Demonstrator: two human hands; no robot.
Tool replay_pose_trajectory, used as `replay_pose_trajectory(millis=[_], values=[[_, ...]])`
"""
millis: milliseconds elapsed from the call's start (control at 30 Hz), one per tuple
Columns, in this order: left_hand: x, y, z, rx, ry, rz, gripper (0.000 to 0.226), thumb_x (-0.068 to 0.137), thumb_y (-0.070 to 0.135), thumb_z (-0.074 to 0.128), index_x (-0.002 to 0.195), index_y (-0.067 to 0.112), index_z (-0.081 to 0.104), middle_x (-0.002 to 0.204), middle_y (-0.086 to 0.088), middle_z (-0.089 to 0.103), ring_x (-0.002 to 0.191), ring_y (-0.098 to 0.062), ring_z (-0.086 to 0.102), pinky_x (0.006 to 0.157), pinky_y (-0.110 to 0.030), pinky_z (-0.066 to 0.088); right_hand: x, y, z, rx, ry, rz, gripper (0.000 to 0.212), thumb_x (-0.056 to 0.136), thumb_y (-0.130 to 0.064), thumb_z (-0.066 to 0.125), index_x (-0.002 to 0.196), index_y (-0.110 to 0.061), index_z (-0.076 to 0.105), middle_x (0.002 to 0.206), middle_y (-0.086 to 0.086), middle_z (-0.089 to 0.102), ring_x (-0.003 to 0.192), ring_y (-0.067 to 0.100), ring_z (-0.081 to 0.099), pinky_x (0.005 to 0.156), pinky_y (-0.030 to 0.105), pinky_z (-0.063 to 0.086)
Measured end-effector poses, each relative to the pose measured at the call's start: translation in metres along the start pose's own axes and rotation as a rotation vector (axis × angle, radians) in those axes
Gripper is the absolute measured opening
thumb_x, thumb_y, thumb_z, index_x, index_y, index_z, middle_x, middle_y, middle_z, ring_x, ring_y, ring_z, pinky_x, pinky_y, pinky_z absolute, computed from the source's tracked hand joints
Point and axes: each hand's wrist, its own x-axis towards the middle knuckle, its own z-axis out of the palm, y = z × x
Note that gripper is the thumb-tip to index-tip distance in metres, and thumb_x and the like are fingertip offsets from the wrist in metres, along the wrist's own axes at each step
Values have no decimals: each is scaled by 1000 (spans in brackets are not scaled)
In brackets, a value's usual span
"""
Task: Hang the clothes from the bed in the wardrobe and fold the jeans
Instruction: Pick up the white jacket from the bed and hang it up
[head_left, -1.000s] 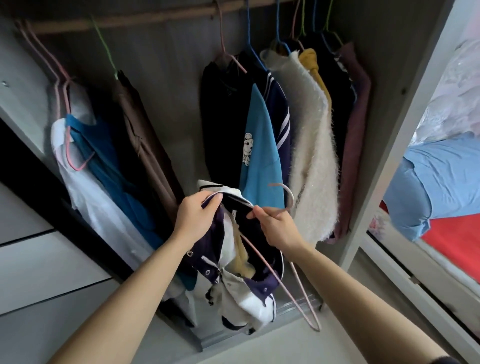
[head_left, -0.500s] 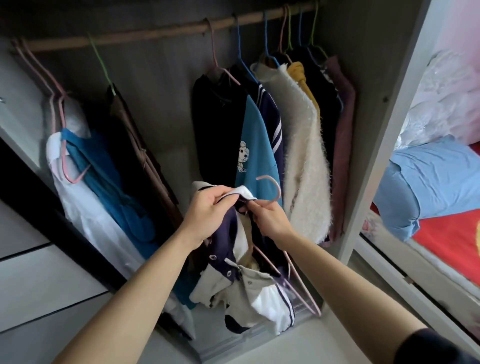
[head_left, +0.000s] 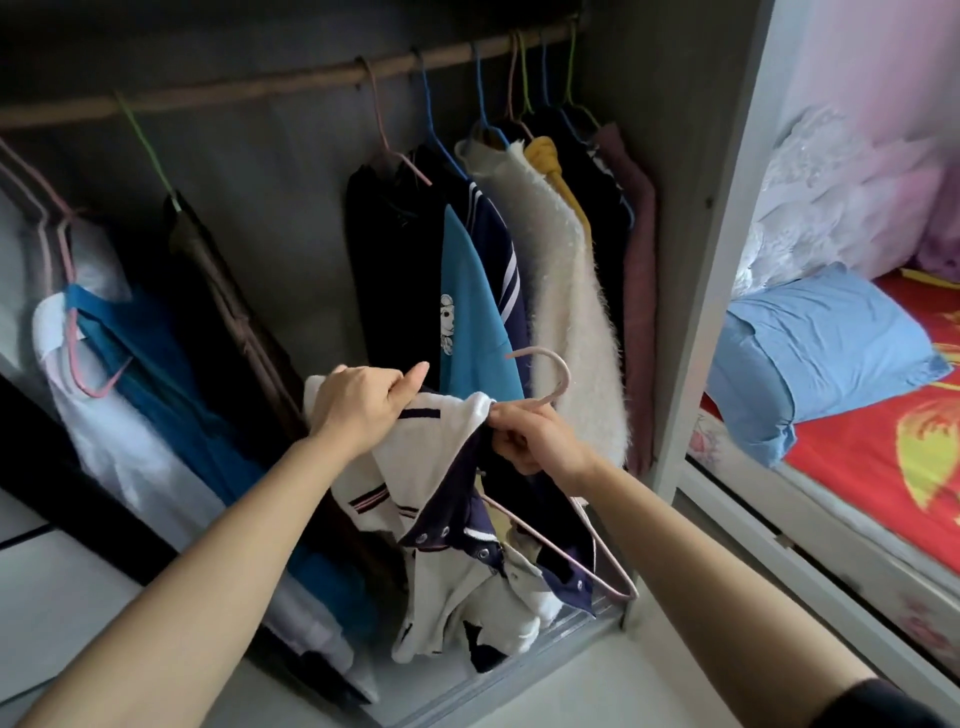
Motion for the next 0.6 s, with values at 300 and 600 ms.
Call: replay_pose_trajectory(millis=[300,600], values=[[5,5,9,-176,44,-280,71,96,63,38,47,13,38,47,-1,47,55,-26,52,54,-33,32,-17,28,-50,-214,245,51,68,72,-88,54,64,-21,62,55,-2,34,50,13,28,48,27,22],[8,51,17,-187,8,-233,73,94,70,17,58,16,50,63,1,61,68,-30,55,65,-35,39,-6,23,-41,-306,388,-25,56,94,-65,49,63,-24,72,49,-5,35,43,7,29,42,17,25]])
